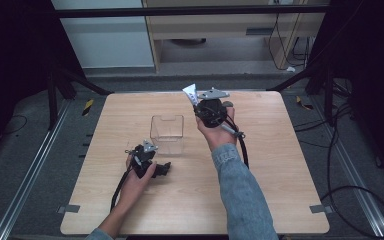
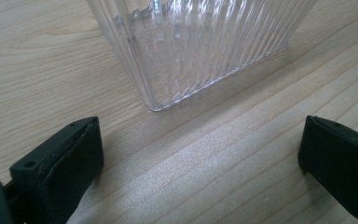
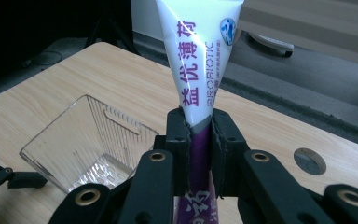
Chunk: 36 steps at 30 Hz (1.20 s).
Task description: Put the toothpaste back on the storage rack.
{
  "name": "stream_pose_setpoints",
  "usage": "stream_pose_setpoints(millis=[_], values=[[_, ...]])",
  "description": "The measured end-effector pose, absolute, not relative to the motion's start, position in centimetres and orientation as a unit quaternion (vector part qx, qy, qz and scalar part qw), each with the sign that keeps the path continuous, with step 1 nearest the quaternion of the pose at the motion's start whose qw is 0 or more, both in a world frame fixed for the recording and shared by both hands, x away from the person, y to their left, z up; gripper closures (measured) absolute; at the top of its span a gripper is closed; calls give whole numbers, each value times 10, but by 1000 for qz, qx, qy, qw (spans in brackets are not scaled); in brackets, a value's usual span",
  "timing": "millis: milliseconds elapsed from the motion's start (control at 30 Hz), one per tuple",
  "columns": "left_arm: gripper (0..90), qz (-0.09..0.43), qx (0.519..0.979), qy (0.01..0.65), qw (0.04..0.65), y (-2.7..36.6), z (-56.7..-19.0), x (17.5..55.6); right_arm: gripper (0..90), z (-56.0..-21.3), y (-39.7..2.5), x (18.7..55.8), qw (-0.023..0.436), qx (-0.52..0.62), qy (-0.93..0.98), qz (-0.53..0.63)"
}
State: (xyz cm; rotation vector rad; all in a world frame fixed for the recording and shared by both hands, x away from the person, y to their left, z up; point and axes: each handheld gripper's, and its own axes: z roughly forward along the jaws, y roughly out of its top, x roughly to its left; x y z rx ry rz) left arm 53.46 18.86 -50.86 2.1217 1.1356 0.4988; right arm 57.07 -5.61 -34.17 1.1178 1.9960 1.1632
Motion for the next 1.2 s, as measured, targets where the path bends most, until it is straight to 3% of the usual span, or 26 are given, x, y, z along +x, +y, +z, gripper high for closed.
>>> stream_pose_setpoints(millis=[1200], values=[[0, 191, 814, 435, 335, 189, -509, 535, 791, -302, -29, 581, 312, 392, 722, 477]])
